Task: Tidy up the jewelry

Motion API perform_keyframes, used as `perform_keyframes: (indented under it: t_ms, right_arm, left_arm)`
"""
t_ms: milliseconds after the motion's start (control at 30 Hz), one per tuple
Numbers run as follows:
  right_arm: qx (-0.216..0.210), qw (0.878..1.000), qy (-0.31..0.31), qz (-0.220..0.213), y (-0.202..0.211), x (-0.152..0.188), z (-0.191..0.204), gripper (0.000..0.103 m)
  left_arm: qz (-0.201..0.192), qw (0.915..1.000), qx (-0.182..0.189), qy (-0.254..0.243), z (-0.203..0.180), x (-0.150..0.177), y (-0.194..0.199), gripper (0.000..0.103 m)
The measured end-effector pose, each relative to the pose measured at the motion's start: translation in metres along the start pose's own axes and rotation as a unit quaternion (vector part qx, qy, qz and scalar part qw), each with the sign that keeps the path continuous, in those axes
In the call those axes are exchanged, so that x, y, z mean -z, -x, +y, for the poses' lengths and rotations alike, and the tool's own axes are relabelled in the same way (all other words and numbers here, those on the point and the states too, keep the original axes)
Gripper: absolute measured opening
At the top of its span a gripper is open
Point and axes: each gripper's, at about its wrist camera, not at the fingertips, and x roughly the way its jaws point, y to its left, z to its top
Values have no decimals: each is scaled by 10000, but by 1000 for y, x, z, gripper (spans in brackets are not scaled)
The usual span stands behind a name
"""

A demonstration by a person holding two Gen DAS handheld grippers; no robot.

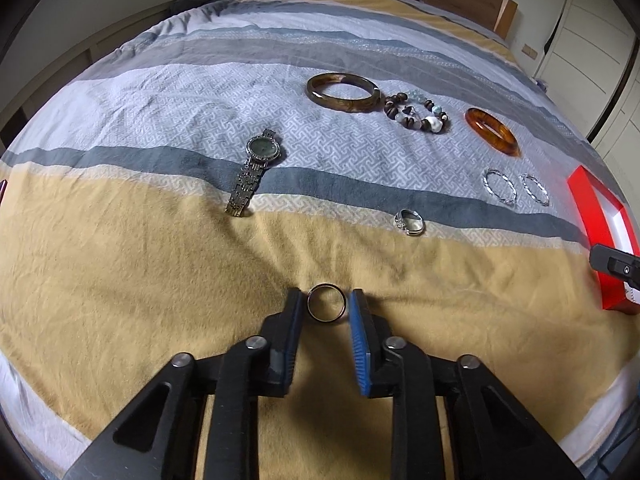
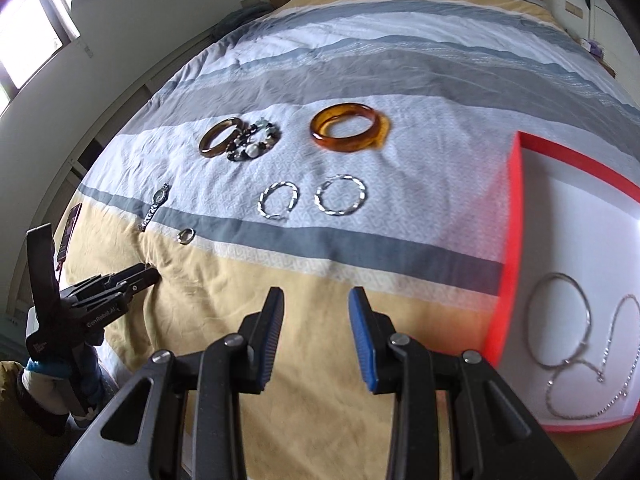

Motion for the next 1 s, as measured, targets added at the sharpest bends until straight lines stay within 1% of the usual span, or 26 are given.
perform_keyframes:
  t_ms: [133,300,367,400,433,567,767,900,967,1000]
  right_arm:
    - [28,10000,40,-20,-5,-5,3,32]
    - [205,9997,-22,-90,-13,-20,-4,32]
    - [287,9995,-26,-102,-17,-27,-6,37]
    - [318,9994,-34,-120,-20,-32,-8,43]
    - [318,9994,-30,-131,-23,-35,-8,44]
    - [448,9989,126,-67,-38,-49,-6,45]
    - [661,9973,291,127,-64,-61,-2,45]
    - [727,9963,426,156,-75,-65,1,45]
    - [708,9965,429,144,-77,-65,0,42]
    - [683,9967,415,136,-77,-65,-1,38]
  left_arm:
    - [-31,10000,1,-19,0,1,-1,20]
    - [-86,10000,34,-13,1,1,-1,20]
    - [-103,9999,38,-15,1,1,-1,20]
    - [-113,9999,46,-11,1,2,-1,20]
    - [-118,9999,50,-6,1,2,-1,20]
    - [-141,9999,51,-2,1,3,0,20]
    - [-167,9998,119,38,3,4,1,20]
    - [-189,9997,143,27,3,4,3,20]
    - [-195,9997,135,7,2,4,4,20]
    - [-196,9997,128,-5,1,5,4,20]
